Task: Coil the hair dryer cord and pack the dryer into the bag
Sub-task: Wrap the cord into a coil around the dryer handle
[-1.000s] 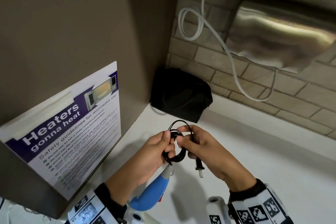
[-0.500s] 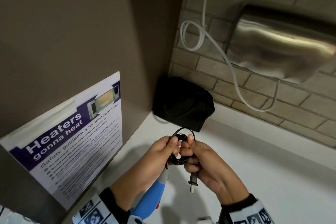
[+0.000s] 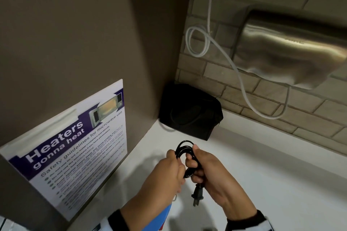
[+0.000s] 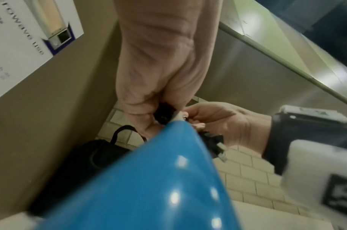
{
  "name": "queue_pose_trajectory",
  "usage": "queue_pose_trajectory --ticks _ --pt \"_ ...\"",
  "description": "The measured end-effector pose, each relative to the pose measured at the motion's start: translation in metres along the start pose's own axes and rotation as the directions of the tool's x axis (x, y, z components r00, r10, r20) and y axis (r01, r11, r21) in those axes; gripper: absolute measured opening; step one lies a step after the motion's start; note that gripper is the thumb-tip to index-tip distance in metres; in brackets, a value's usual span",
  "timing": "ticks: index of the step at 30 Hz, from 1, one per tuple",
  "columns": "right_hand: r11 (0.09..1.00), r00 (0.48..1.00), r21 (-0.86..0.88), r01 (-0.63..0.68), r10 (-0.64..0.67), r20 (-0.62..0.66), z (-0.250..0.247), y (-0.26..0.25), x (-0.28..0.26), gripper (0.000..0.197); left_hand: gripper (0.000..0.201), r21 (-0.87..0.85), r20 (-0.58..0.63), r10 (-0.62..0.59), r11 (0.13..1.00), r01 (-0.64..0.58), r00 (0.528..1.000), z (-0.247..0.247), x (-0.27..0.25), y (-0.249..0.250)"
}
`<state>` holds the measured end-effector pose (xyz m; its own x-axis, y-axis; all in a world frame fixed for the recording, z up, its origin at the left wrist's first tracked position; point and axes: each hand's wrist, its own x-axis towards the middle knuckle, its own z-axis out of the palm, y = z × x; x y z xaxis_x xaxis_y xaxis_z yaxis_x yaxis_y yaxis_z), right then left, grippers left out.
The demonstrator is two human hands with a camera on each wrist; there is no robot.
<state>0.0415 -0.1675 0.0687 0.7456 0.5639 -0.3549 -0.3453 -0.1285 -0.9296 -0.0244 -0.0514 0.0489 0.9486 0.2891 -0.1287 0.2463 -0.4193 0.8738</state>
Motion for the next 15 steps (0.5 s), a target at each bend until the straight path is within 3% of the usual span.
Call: queue_pose_trajectory --ticks 2,4,8,10,11,13,15 --pt "0.987 0.997 -0.140 0.073 -0.070 0.026 -0.006 0.001 -0.003 0.037 0.021 0.030 0.016 0.042 0.999 -0.042 0.999 -0.002 -0.003 0.000" --pt "0.915 0.988 -0.376 0.143 -0.153 0.005 -0.014 0.003 -0.004 0.034 0.024 0.042 -0.002 0.108 0.993 -0.108 0.994 -0.004 -0.008 0.001" --pt "0.609 0.941 -0.777 0.161 -0.332 -0.066 -0.044 0.021 0.012 0.037 0.011 -0.068 -0.045 0.143 0.987 -0.146 0.989 -0.002 -0.013 -0.005" --pt "0.457 0.941 -0.886 0.078 -0.328 -0.086 -0.059 0.031 0.022 0.038 0.013 -0.053 -0.003 0.146 0.988 -0.146 0.989 0.001 -0.015 -0.007" --pt "0.443 0.945 -0.895 0.043 -0.310 -0.108 -0.063 0.032 0.025 0.036 0.013 -0.042 0.020 0.149 0.988 -0.148 0.989 0.003 -0.016 -0.006" --pt "0.617 0.947 -0.785 0.049 -0.278 -0.160 -0.064 0.032 0.028 0.033 0.012 -0.014 0.061 0.148 0.989 -0.148 0.987 0.006 -0.019 -0.003" --pt "0.837 0.949 -0.534 0.114 -0.251 -0.190 -0.057 0.026 0.026 0.031 0.013 -0.010 0.077 0.137 0.991 -0.137 0.988 0.008 -0.022 0.001"
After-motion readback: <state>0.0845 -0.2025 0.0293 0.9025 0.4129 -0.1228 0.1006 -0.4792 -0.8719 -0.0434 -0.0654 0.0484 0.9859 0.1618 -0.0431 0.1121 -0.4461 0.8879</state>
